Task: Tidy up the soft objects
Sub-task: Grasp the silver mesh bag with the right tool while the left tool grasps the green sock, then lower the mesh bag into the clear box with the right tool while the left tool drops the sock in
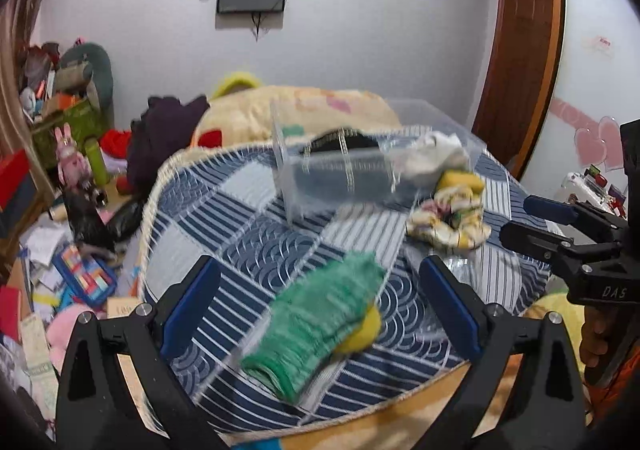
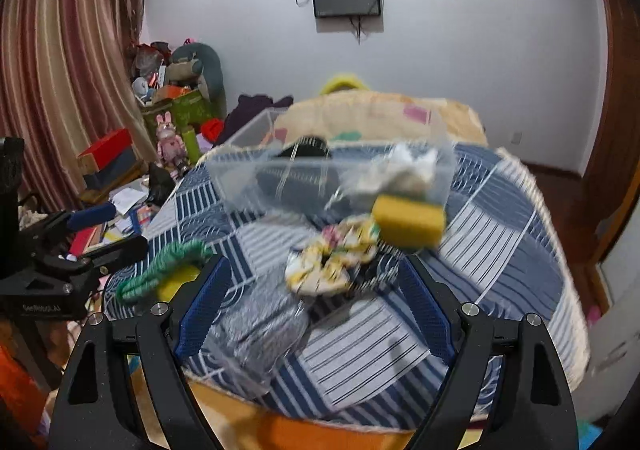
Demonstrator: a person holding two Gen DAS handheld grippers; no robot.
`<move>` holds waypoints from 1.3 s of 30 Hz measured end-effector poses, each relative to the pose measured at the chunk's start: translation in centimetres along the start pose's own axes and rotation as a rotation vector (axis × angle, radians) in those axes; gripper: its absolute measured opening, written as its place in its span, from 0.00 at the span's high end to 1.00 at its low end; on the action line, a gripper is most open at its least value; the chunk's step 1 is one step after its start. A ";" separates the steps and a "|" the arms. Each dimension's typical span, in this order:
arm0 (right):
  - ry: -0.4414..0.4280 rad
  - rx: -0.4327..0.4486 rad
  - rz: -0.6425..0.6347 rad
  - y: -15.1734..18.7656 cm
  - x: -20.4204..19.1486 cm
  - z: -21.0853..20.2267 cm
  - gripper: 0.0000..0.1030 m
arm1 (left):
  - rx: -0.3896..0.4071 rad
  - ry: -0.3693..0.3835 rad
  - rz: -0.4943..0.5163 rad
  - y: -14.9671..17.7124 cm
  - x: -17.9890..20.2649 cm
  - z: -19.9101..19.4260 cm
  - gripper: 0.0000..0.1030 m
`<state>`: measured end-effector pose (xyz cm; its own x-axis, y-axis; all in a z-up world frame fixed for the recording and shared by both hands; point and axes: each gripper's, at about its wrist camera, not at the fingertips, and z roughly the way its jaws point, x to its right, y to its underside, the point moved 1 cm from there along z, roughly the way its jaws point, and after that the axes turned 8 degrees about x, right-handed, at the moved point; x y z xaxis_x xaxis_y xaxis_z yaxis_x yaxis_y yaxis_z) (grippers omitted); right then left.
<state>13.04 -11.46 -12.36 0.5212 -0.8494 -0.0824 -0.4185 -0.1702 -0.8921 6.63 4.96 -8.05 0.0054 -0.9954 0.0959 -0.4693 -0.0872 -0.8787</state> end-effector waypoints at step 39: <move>-0.111 0.038 -0.041 -0.3 -2.0 -1.4 0.83 | 0.110 0.086 -0.125 -2.2 -1.6 -0.8 0.86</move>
<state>11.07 -10.37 -11.33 0.6177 -0.7809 -0.0924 -0.3680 -0.1832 -0.9116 7.01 6.77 -5.88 -0.0203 -0.9699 0.2428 -0.3699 -0.2183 -0.9031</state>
